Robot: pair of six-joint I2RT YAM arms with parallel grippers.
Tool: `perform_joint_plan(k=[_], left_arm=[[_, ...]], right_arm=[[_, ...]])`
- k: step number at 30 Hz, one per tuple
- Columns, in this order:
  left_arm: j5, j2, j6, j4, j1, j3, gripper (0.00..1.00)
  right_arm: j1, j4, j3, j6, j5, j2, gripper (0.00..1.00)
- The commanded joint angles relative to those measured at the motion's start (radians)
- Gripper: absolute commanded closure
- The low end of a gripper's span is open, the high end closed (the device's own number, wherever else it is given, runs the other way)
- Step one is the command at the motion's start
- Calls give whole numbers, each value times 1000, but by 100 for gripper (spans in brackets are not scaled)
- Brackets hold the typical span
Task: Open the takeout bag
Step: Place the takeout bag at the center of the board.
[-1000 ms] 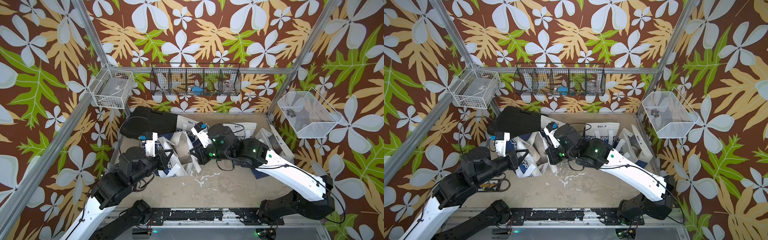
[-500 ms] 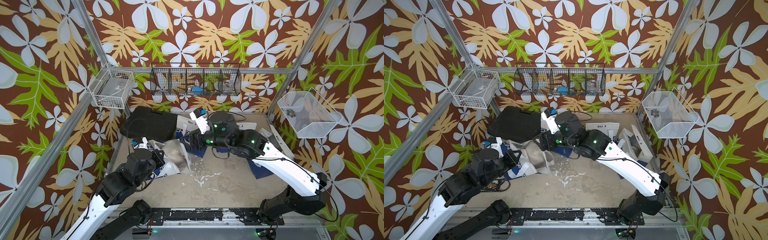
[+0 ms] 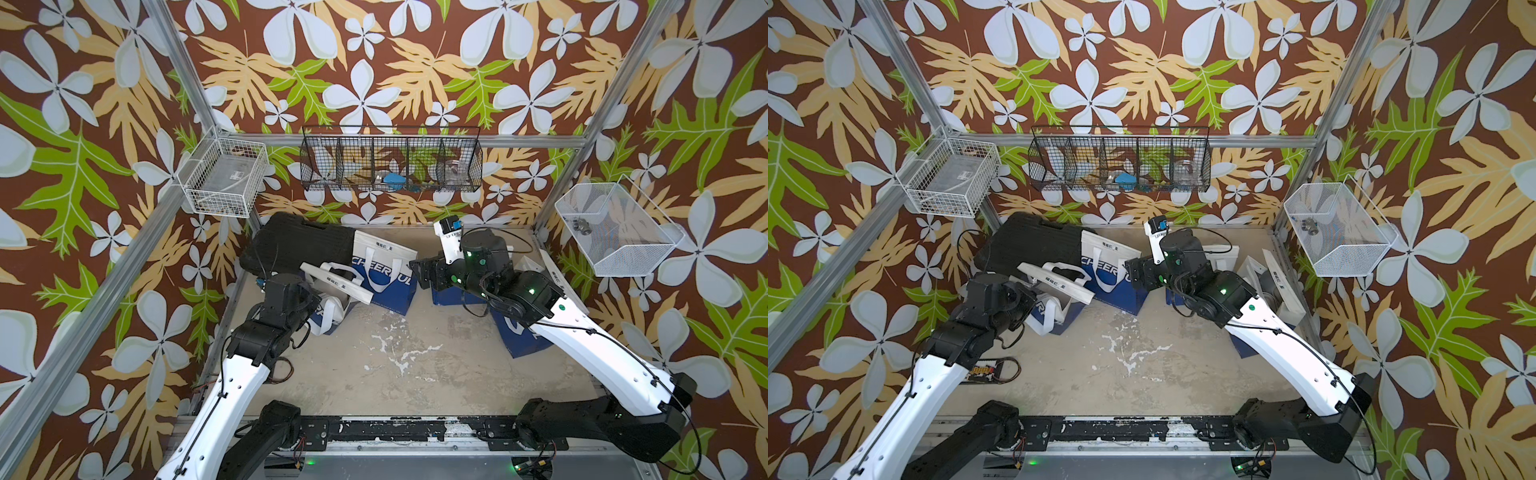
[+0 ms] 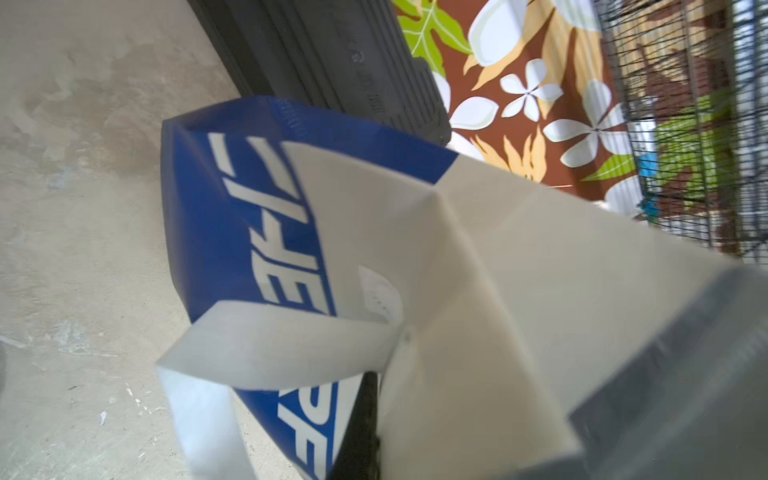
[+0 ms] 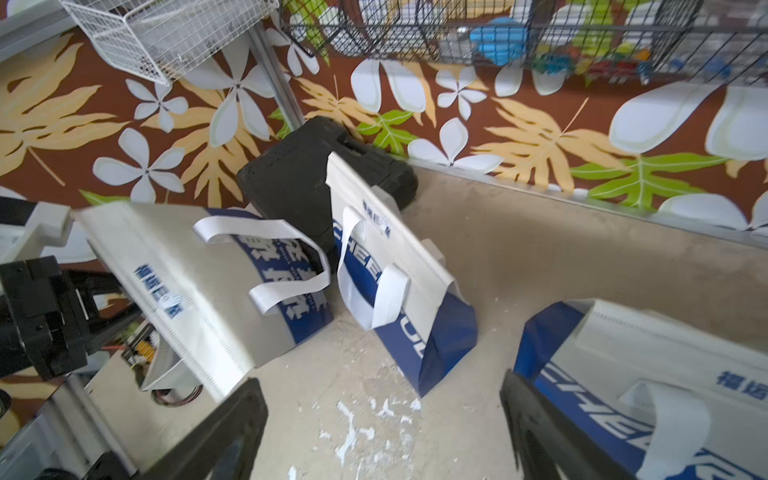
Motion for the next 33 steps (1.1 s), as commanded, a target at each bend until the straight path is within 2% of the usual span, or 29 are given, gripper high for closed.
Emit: perform_joint_plan(k=[1,3,6,9,12,13,15,16,17,20,23,26,30,32,33], left_arm=[[72,21,19,30,45,-14,100],[103,40,-10,8,86,-29,100],[97,68,-101,-76,89,-3,100],[93,80,-174,-62,98,3,100],[146,97,-209,-10,139,-22,100],[146,96,-213,4,143,-27,94],[128,84,-215,10,144,-32,46],[111,75,-211,7,144,-27,28],[101,66,-206,5,144,-24,18],[81,52,-189,-24,144,2,0],[45,14,-168,-61,144,18,0],[6,-22,-106,-95,143,93,0],[-68,-39,-41,-118,116,245,0],[-67,-41,-18,-105,91,289,1],[-53,-42,-5,-83,76,305,5]], right_arm=[[-21,135,-12,-81,44,9,7],[-67,146,10,-91,16,39,6],[-139,83,120,-97,-71,127,8],[-145,64,186,-138,-102,176,8],[-145,70,205,-182,-124,208,7],[-145,66,212,-205,-144,224,7],[-145,44,241,-240,-158,270,6],[-145,33,257,-259,-155,297,6],[-145,25,269,-270,-140,323,6],[-151,1,322,-310,-127,415,6],[-153,-62,422,-337,-125,522,7],[-151,-117,487,-349,-139,597,14],[-145,-160,502,-350,-136,614,29],[-135,-168,474,-348,-140,588,34],[-124,-165,450,-350,-134,566,40]])
